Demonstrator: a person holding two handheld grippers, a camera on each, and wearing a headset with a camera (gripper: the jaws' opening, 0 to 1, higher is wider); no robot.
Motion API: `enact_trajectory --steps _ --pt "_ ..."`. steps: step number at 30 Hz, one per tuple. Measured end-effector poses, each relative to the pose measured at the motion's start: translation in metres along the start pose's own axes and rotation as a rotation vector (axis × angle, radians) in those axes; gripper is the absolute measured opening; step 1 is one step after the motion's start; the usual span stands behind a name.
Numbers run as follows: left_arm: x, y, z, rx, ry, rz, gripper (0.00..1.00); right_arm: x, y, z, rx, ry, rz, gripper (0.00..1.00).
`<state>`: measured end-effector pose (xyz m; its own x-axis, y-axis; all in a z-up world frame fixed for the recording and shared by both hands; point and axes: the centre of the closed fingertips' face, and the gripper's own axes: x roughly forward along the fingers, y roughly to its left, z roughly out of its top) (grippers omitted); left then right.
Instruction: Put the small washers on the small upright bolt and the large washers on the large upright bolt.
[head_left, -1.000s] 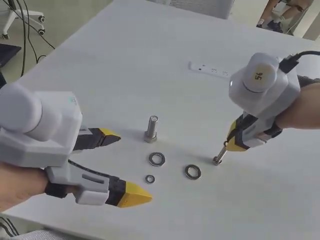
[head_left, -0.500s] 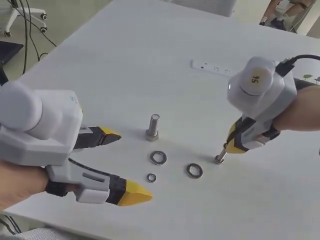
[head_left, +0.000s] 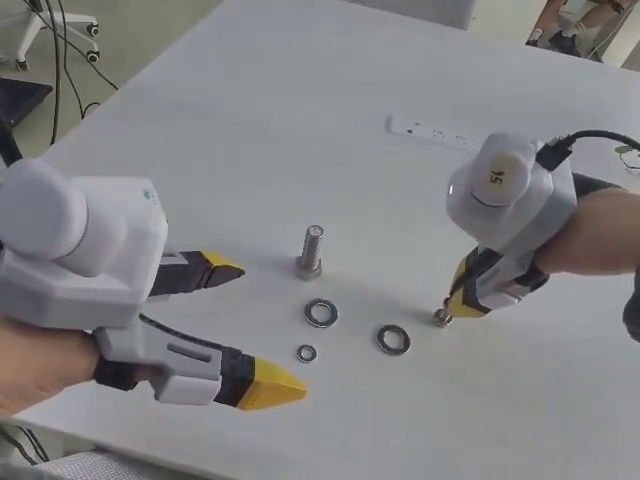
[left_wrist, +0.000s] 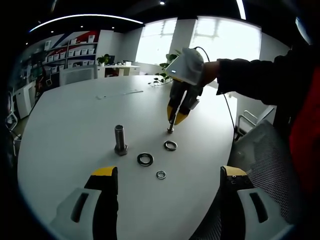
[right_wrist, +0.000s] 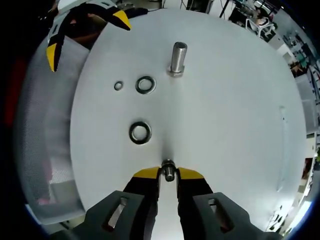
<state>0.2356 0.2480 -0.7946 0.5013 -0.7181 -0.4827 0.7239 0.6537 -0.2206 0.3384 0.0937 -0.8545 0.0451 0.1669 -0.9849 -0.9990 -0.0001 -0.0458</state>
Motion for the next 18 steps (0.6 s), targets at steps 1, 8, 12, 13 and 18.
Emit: enact_trajectory --steps 1,8,12,13,18 --pt "0.000 0.000 0.000 0.001 0.000 0.001 0.84 0.001 0.001 0.000 -0.001 0.003 0.001 0.14" --pt "-0.001 0.001 -0.001 -0.002 0.002 0.004 0.84 0.010 0.003 -0.001 0.008 0.005 0.011 0.14" --pt "-0.001 0.001 -0.001 -0.005 0.004 0.002 0.84 0.011 0.003 -0.001 0.013 0.007 0.014 0.14" --pt "-0.001 0.000 -0.001 -0.004 0.004 0.001 0.84 0.012 0.003 -0.001 0.013 0.006 0.013 0.14" --pt "0.000 0.001 -0.002 -0.004 0.007 0.003 0.84 0.013 0.003 -0.003 0.018 0.010 0.014 0.14"
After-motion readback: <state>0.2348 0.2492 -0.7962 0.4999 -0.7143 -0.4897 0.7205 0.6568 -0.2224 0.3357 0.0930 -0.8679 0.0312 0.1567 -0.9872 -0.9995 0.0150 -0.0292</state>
